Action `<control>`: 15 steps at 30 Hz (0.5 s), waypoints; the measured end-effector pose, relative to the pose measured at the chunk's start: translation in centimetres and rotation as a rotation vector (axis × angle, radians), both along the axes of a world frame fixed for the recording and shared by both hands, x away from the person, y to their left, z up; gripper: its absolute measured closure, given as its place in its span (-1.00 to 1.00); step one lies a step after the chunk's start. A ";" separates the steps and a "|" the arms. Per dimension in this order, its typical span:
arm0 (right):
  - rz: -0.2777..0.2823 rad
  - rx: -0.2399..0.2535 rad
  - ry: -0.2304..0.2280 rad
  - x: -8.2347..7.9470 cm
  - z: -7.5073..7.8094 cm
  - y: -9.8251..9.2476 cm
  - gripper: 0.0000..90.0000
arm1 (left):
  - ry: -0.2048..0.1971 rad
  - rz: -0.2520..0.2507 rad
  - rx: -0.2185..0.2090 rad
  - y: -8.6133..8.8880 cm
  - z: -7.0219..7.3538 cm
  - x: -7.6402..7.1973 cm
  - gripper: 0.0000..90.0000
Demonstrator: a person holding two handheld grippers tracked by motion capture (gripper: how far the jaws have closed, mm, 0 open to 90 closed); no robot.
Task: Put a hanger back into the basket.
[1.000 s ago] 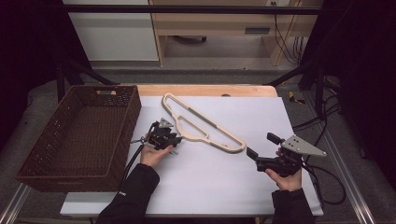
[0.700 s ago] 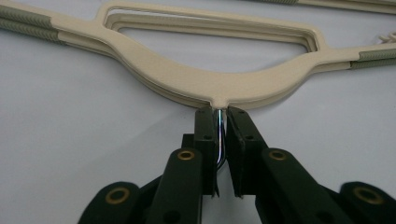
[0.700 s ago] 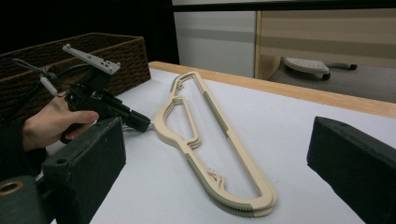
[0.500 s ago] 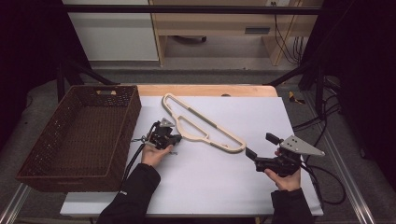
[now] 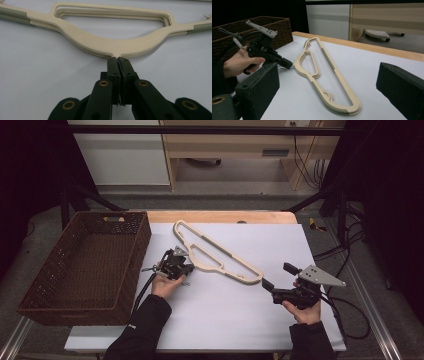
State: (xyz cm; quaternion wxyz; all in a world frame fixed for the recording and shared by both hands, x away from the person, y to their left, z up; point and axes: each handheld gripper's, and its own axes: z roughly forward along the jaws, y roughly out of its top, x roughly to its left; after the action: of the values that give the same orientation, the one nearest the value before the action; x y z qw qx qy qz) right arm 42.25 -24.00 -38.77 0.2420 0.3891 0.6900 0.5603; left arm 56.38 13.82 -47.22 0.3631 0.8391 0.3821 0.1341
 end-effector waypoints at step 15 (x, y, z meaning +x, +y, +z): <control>0.002 0.002 0.002 0.0 0.0 0.0 -0.89 | 0.012 0.007 -0.023 0.1 0.4 0.1 0.96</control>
State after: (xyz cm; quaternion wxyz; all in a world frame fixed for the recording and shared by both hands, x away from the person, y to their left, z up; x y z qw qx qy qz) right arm 42.25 -23.99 -38.77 0.2403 0.3892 0.6901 0.5609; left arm 56.48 13.93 -46.82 0.3698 0.8344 0.3887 0.1262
